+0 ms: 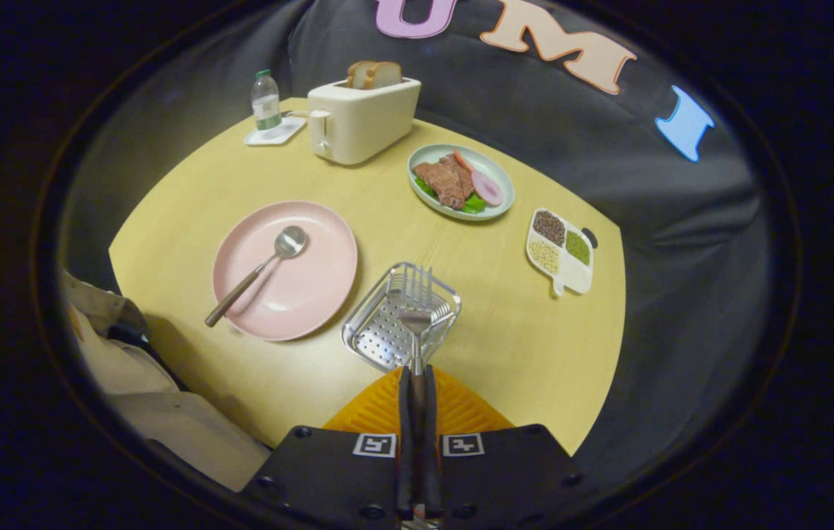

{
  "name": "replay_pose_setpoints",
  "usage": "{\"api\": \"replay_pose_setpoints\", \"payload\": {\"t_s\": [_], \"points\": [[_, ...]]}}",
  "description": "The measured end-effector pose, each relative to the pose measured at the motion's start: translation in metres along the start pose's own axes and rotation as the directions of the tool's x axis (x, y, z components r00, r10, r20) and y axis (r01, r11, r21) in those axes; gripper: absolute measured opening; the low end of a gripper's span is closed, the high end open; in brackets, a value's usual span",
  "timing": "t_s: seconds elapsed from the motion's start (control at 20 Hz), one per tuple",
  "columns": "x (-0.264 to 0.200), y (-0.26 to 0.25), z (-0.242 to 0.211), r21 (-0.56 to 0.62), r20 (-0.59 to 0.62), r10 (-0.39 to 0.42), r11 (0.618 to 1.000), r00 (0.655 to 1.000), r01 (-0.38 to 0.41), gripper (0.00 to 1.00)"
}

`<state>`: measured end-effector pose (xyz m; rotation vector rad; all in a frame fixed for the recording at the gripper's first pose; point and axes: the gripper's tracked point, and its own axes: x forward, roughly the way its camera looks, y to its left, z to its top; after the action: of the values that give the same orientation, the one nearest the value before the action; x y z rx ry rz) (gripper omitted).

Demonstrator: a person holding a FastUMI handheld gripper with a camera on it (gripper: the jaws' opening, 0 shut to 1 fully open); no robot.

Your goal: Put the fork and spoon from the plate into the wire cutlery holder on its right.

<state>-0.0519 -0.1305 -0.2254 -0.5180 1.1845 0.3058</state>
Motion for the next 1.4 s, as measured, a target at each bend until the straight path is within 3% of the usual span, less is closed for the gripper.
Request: {"api": "replay_pose_setpoints", "payload": {"t_s": [0.4, 0.55, 0.7, 0.9, 1.1, 1.25, 1.4], "points": [[0.02, 0.004, -0.006, -0.032, -0.111, 0.056, 0.998, 0.992, -0.06, 0.09], [0.025, 0.012, 0.0, -0.028, -0.117, 0.105, 0.994, 0.988, -0.109, 0.14], [0.024, 0.016, 0.01, -0.031, -0.072, 0.101, 0.994, 0.992, -0.104, 0.37], [0.018, 0.022, 0.022, -0.022, 0.035, 0.065, 0.998, 0.997, -0.064, 0.6], [0.007, 0.032, 0.051, 0.126, 0.199, -0.014, 0.992, 0.98, -0.011, 0.83], [-0.003, 0.058, 0.067, 0.226, 0.306, -0.04, 0.974, 0.951, -0.032, 1.0], [-0.003, 0.083, 0.068, 0.252, 0.34, -0.06, 0.967, 0.939, -0.03, 1.0]]}}
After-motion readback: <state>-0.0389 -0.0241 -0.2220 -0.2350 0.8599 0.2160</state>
